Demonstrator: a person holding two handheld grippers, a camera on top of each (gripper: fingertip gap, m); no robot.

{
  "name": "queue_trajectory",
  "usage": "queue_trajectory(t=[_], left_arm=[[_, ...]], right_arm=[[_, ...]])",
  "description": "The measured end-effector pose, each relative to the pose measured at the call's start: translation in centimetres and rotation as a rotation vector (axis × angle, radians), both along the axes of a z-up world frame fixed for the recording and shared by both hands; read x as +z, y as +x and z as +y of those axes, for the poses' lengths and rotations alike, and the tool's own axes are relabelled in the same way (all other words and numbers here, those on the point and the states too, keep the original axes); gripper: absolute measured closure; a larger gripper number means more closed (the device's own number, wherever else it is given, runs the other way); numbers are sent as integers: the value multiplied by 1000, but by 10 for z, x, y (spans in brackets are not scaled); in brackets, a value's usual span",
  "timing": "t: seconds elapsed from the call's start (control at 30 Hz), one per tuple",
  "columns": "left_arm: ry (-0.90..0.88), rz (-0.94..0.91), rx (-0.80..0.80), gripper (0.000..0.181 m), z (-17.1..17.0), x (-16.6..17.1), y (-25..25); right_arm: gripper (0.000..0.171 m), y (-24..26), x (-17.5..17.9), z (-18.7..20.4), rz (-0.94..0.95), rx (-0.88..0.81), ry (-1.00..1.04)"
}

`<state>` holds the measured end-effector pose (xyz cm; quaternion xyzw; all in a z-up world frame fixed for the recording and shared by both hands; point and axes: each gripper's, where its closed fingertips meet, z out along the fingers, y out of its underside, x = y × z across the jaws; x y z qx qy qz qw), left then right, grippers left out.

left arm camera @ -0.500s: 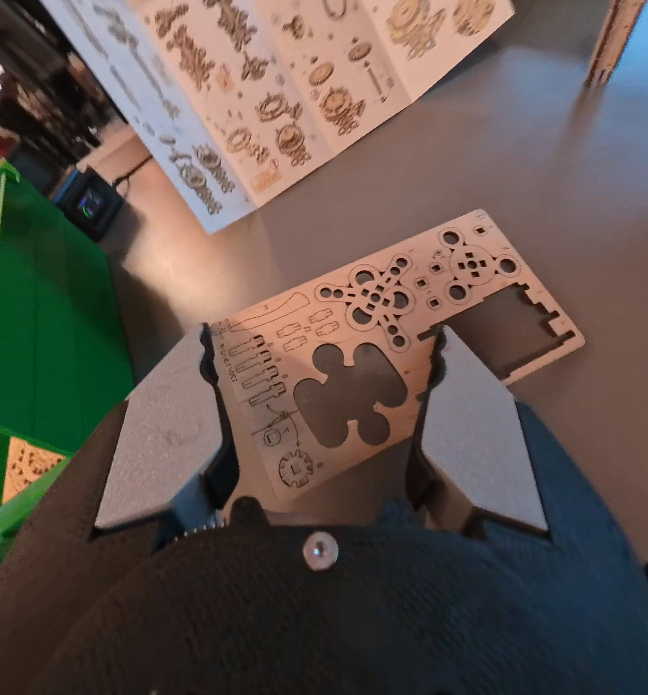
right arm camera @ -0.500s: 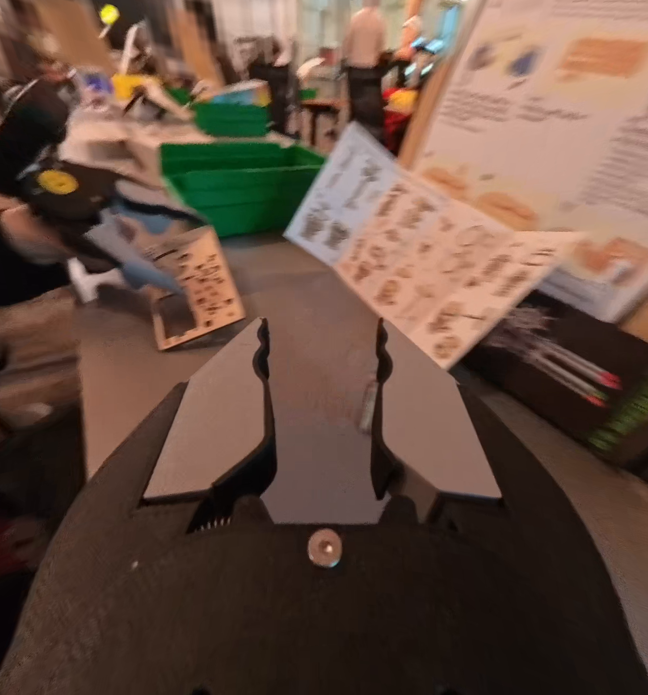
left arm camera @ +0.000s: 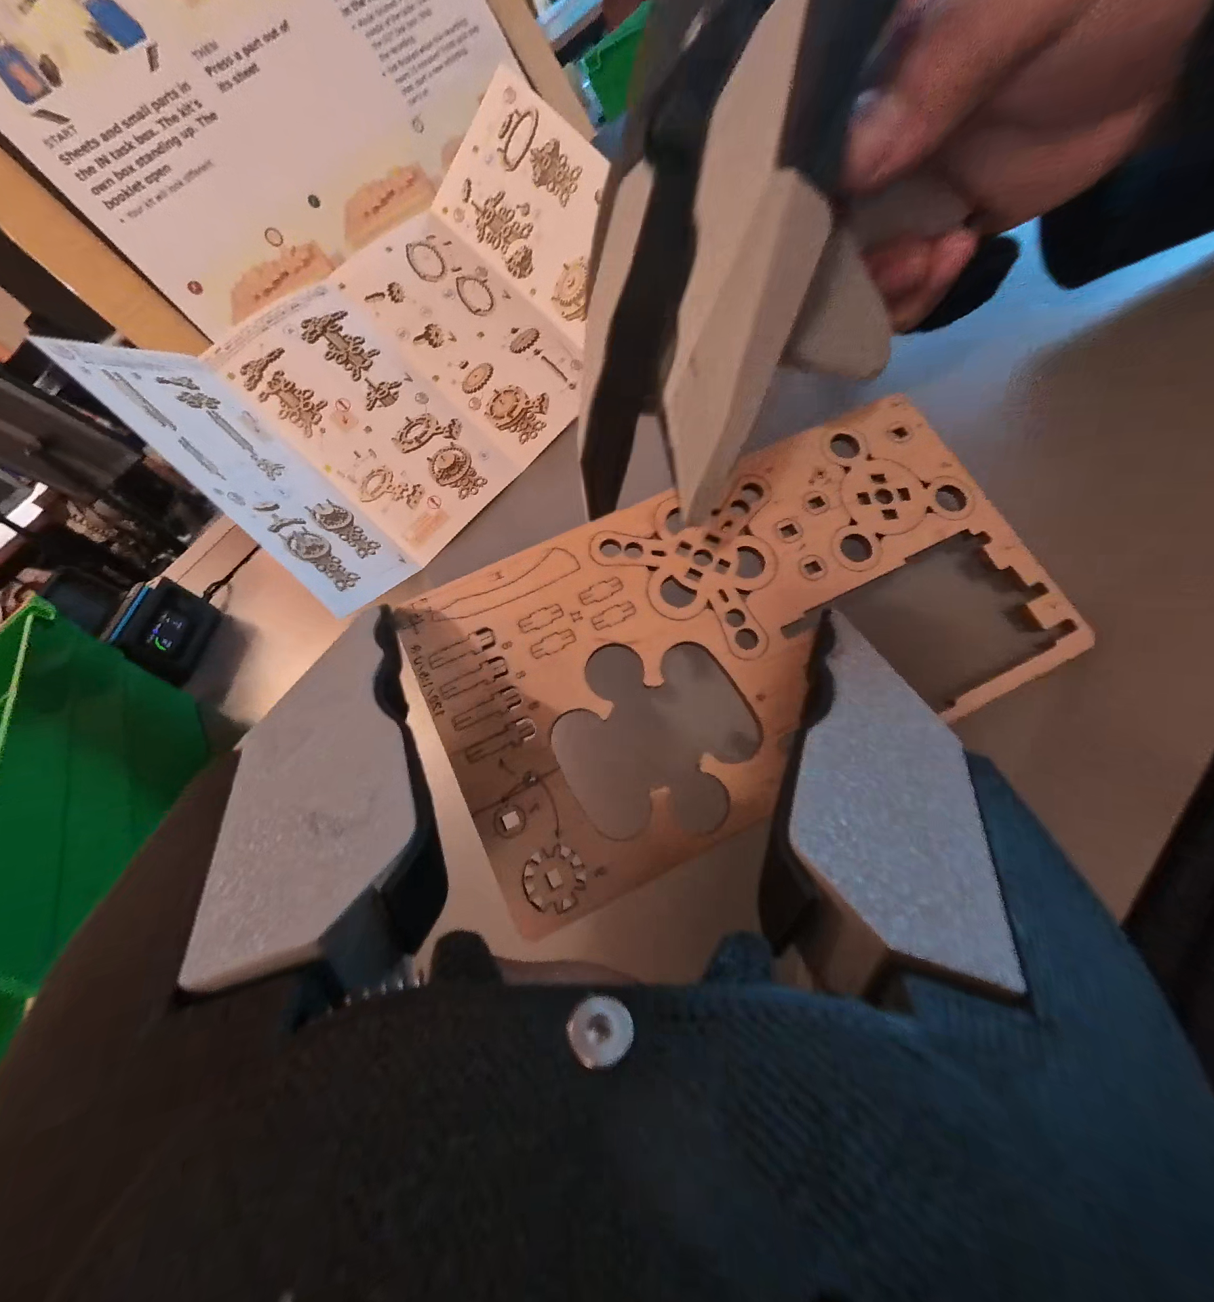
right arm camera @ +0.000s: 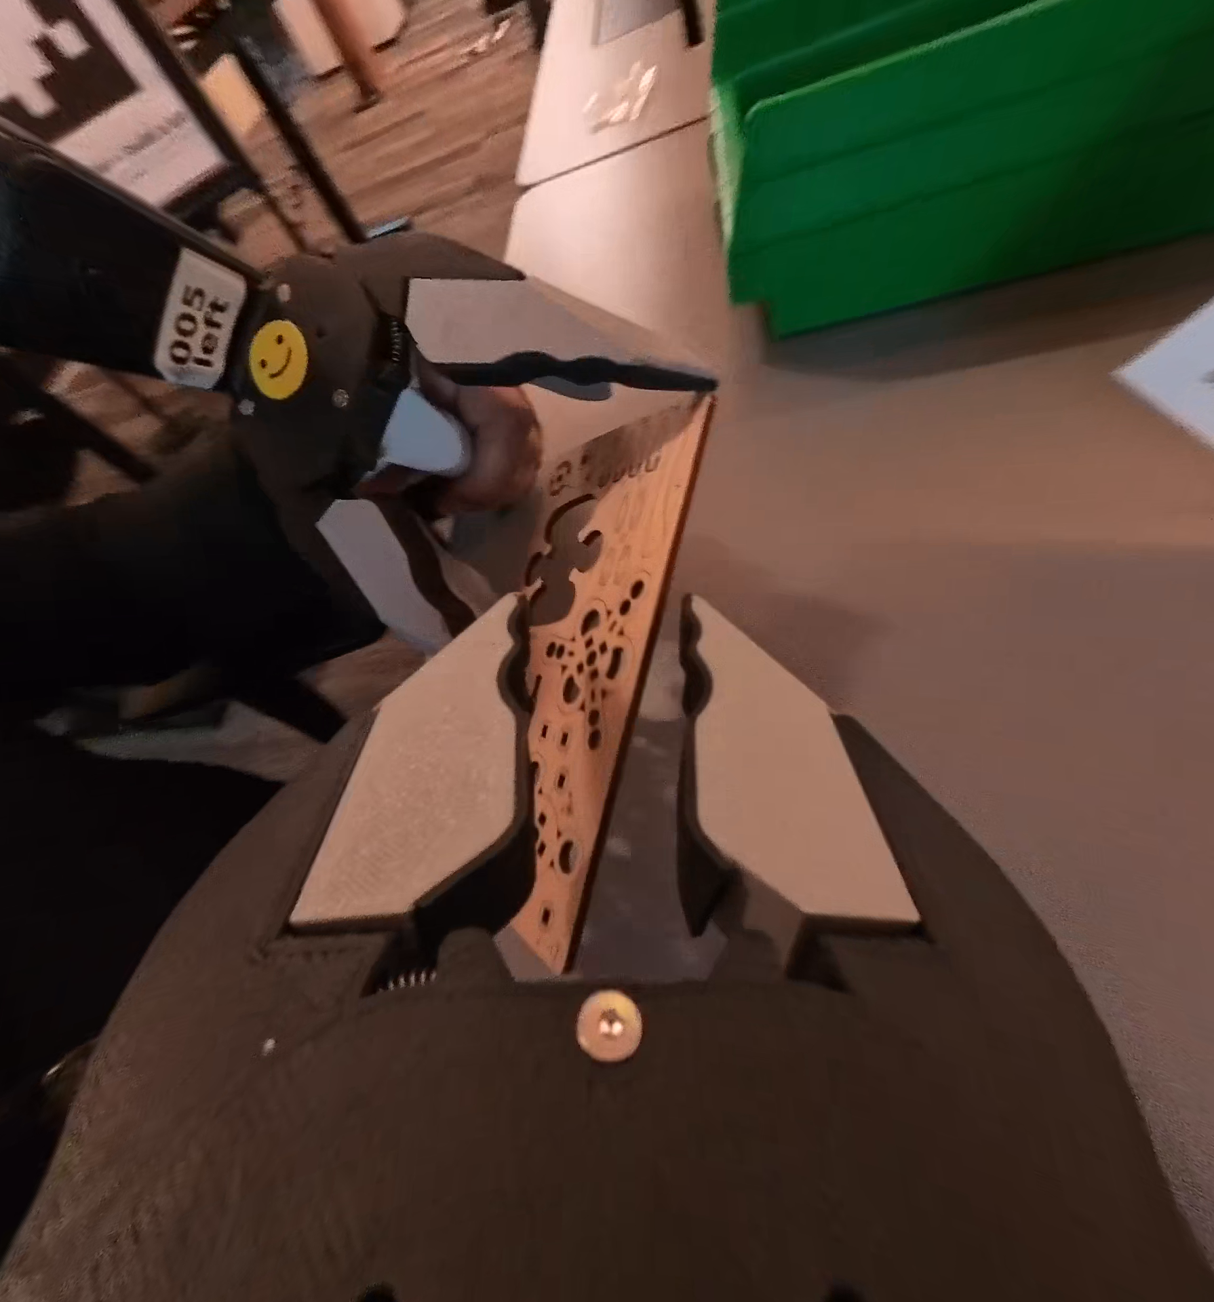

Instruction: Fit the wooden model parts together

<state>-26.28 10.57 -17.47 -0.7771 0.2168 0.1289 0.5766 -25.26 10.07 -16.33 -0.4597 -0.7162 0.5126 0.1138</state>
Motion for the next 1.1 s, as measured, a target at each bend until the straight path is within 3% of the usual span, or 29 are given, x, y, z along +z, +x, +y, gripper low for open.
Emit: queue_trajectory(t=[0.07, 0.17, 0.2, 0.37, 0.4, 0.47, 0.77, 0.9, 0.97, 1.1], left_arm=[[-5, -4, -20, 68, -1, -1, 3], [-14, -3, -65, 70, -4, 1, 11], [-9, 2, -71, 71, -5, 3, 13], [10, 24, -85, 72, -1, 6, 20], [11, 22, -90, 72, 0, 5, 22], [9, 20, -102, 72, 1, 5, 27], [49, 51, -111, 75, -1, 15, 35], [156, -128, -169, 98, -19, 48, 36], [165, -215, -93, 100, -24, 58, 14], [27, -450, 40, 100, -25, 44, -20]], right_arm=[[130, -2, -6, -8, -30, 58, -10], [159, -1, -13, -2, -23, 59, 30], [160, 2, -11, -2, -24, 69, 2], [150, 3, -9, 3, -33, 25, -102], [140, 1, -10, 5, -34, 2, -112], [135, -1, -9, 8, -26, -18, -131], [162, 17, -6, -17, -69, 157, -222], [169, 19, 14, -16, -23, 171, -335], [170, 20, 22, -12, 3, 169, -365], [171, 22, 27, -9, 16, 178, -376]])
